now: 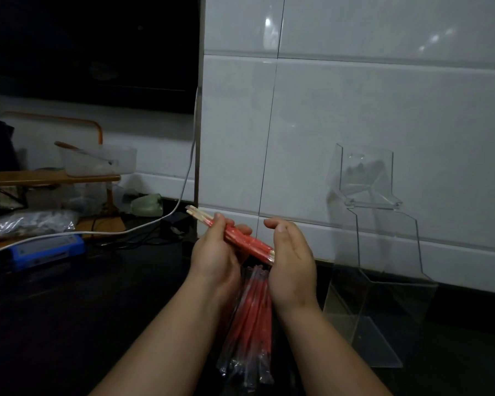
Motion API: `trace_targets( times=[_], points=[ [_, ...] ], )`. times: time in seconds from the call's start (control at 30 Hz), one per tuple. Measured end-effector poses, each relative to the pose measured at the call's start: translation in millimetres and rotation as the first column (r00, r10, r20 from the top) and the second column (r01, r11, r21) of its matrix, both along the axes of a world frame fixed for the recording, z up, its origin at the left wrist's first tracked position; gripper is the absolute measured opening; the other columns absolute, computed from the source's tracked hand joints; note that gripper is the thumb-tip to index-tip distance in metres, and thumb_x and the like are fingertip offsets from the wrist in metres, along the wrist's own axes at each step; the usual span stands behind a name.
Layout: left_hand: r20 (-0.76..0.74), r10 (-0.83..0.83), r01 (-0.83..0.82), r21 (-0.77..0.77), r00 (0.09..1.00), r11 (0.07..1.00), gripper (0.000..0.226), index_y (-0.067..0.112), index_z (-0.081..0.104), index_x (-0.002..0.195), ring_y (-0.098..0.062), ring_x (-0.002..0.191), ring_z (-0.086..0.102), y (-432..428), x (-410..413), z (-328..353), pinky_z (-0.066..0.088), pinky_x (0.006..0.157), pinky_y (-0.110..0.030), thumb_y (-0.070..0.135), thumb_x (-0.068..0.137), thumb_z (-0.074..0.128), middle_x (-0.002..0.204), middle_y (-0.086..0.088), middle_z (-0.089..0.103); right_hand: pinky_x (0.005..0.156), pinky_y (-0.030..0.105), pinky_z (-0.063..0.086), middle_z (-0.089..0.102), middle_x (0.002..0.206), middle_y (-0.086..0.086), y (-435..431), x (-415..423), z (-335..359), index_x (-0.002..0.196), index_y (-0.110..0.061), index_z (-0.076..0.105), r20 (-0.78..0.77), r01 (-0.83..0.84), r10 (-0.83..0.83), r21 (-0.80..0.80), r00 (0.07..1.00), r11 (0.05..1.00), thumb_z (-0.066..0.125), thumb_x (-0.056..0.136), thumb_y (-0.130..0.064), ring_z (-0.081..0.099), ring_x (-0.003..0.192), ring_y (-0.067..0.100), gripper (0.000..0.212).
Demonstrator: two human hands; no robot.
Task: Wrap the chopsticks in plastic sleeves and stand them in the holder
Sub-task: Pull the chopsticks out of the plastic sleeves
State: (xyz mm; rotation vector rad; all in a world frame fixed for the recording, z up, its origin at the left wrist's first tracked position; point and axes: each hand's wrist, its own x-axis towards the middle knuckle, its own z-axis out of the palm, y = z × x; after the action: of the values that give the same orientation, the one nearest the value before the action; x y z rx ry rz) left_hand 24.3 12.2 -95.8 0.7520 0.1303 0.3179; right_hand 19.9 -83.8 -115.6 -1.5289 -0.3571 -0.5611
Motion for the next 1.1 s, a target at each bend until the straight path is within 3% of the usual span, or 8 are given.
trace_targets(
  times=[0.1, 0.23, 0.47, 0.63, 0.73, 0.87, 1.0, 1.1],
  points=[
    [0.009, -0.014, 0.013, 0.044, 1.000, 0.999, 0.031, 0.014, 0.051, 0.083, -0.019, 0.062, 0.058, -4, -4, 0, 0.048, 0.066, -0.034, 0.035, 0.105, 0.043, 0.063, -0.006, 0.064, 0.087, 0.016, 0.039, 0.061, 0.111, -0.011, 0, 0, 0, 0.098, -0.032, 0.064, -0.004, 0.014, -0.014, 0.010, 1.000, 1.000, 0.035, 0.095, -0.041, 0.054, 0.105, -0.005, 0.030],
    [-0.003, -0.021, 0.021, 0.144, 1.000, 0.989, 0.032, 0.015, 0.053, 0.083, -0.025, 0.077, 0.056, -9, -8, -2, 0.045, 0.084, -0.042, 0.038, 0.105, 0.043, 0.078, -0.006, 0.072, 0.086, 0.020, 0.042, 0.060, 0.110, -0.008, -1, 4, -2, 0.095, -0.032, 0.063, -0.039, 0.052, -0.052, 0.010, 0.998, 0.999, 0.034, 0.098, -0.040, 0.054, 0.102, -0.001, 0.030],
    [0.076, -0.041, 0.021, 0.248, 0.996, 0.968, 0.043, 0.011, 0.058, 0.074, -0.016, 0.057, 0.056, -29, -16, -4, 0.048, 0.062, -0.031, 0.033, 0.106, 0.041, 0.069, -0.008, 0.059, 0.097, 0.039, 0.046, 0.060, 0.109, 0.002, -1, 14, -14, 0.098, -0.029, 0.062, -0.081, 0.089, -0.090, -0.022, 0.993, 0.996, 0.029, 0.091, -0.046, 0.057, 0.103, 0.018, 0.038],
    [0.078, -0.035, 0.011, 0.284, 0.996, 0.959, 0.036, 0.012, 0.056, 0.079, -0.016, 0.064, 0.058, -29, -15, -7, 0.050, 0.062, -0.032, 0.033, 0.105, 0.042, 0.076, -0.004, 0.063, 0.077, 0.010, 0.044, 0.058, 0.100, -0.009, -5, 12, -8, 0.106, -0.023, 0.061, -0.135, 0.025, -0.008, 0.124, 0.991, 0.992, 0.033, 0.107, -0.027, 0.055, 0.091, -0.009, 0.028],
    [0.074, -0.044, 0.022, 0.276, 0.996, 0.961, 0.036, 0.011, 0.055, 0.081, -0.016, 0.063, 0.059, -29, -13, -9, 0.051, 0.060, -0.031, 0.034, 0.105, 0.042, 0.074, -0.004, 0.062, 0.079, 0.013, 0.043, 0.059, 0.101, -0.011, -5, 11, -6, 0.103, -0.023, 0.061, -0.129, 0.036, -0.018, 0.140, 0.992, 0.990, 0.034, 0.106, -0.025, 0.054, 0.092, -0.011, 0.027],
    [0.080, -0.060, 0.033, 0.308, 0.995, 0.951, 0.035, 0.007, 0.055, 0.088, -0.012, 0.057, 0.059, -34, -15, -12, 0.051, 0.052, -0.025, 0.034, 0.106, 0.041, 0.070, -0.003, 0.061, 0.084, 0.024, 0.044, 0.058, 0.101, -0.008, -5, 8, -5, 0.105, -0.022, 0.062, -0.144, 0.043, -0.022, 0.143, 0.989, 0.989, 0.034, 0.106, -0.026, 0.056, 0.100, 0.007, 0.028],
    [0.140, -0.039, 0.003, 0.250, 0.989, 0.968, 0.040, 0.011, 0.060, 0.074, -0.014, 0.053, 0.058, -26, -17, -4, 0.049, 0.052, -0.028, 0.028, 0.106, 0.043, 0.068, -0.005, 0.062, 0.083, 0.026, 0.044, 0.058, 0.108, -0.002, -5, 10, -2, 0.106, -0.025, 0.057, -0.173, 0.000, 0.016, 0.090, 0.985, 0.996, 0.041, 0.104, -0.034, 0.056, 0.103, 0.014, 0.018],
    [0.179, -0.007, -0.063, 0.379, 0.984, 0.923, 0.033, 0.012, 0.055, 0.074, -0.020, 0.053, 0.054, -8, -14, 0, 0.048, 0.053, -0.030, 0.021, 0.105, 0.044, 0.061, -0.007, 0.057, 0.075, 0.017, 0.043, 0.060, 0.105, -0.004, -7, 7, 1, 0.102, -0.027, 0.056, -0.105, -0.001, 0.005, 0.033, 0.994, 0.999, 0.046, 0.102, -0.038, 0.056, 0.096, 0.009, 0.015]
  ],
)
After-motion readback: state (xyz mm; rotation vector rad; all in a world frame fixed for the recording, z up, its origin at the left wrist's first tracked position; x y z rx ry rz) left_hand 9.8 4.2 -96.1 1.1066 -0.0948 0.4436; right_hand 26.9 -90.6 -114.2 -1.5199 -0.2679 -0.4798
